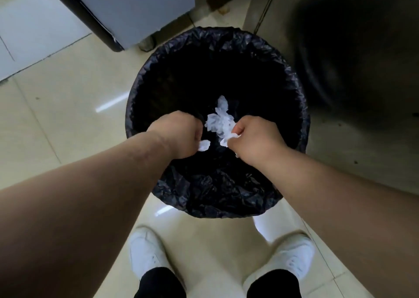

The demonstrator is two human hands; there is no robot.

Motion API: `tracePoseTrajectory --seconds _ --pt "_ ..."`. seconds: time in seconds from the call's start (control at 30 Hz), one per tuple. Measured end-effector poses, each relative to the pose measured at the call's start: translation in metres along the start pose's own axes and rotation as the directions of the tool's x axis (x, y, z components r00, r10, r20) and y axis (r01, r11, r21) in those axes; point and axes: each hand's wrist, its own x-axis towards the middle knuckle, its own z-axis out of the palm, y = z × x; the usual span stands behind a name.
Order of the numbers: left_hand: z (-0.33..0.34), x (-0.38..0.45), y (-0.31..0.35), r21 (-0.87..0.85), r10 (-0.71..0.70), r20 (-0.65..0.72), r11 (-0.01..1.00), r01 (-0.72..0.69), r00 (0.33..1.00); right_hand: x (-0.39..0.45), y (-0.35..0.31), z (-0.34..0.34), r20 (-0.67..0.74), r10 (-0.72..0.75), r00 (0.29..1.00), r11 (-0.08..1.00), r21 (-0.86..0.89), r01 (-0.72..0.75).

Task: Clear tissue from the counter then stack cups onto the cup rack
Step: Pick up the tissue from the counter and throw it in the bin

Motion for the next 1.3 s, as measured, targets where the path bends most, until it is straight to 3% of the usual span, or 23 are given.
tracePoseTrajectory --seconds 0.17,0.3,0.47,0.57,0.7,0.9,1.03,1.13,1.3 --pt "0.012 0.01 0.008 -0.023 -0.005 0.019 1.0 0.005 1.0 0.014 -0.006 0.01 0.023 -0.021 1.0 0.996 -0.089 0.023" --pt "0.019 0.01 0.009 -0.076 -0.003 0.022 0.997 0.005 1.0 0.019 -0.003 0.012 0.021 0.007 1.0 0.998 -0.065 -0.006" --pt "0.009 -0.005 0.016 0.005 -0.016 0.094 1.0 0.016 0.995 0.011 -0.01 0.002 0.097 0.008 0.995 0.995 -0.1 0.001" --pt "-0.012 -0.026 0.024 0.04 -0.025 0.157 0.999 0.019 0.987 -0.009 -0.028 -0.013 0.208 -0.062 0.976 0.983 -0.16 0.096" --pt "-0.056 -0.071 0.04 0.148 -0.004 0.288 0.988 -0.04 0.958 -0.056 -0.056 -0.045 0.258 -0.126 0.958 0.932 -0.299 0.203" --pt "-0.147 -0.168 0.06 0.137 0.003 0.257 0.99 -0.039 0.966 -0.156 -0.108 -0.111 0.383 -0.085 0.92 0.793 -0.532 0.295" --pt "-0.222 -0.252 0.086 0.148 0.025 0.257 0.987 -0.065 0.966 -0.237 -0.139 -0.165 0.296 -0.182 0.938 0.776 -0.542 0.322" --pt "-0.261 -0.308 0.103 0.121 0.062 0.146 0.989 -0.08 0.987 -0.307 -0.162 -0.203 0.185 -0.247 0.951 0.821 -0.482 0.307" --pt "-0.303 -0.393 0.127 0.103 0.189 0.084 0.975 -0.198 0.978 -0.421 -0.182 -0.254 0.069 -0.334 0.94 0.811 -0.487 0.324"
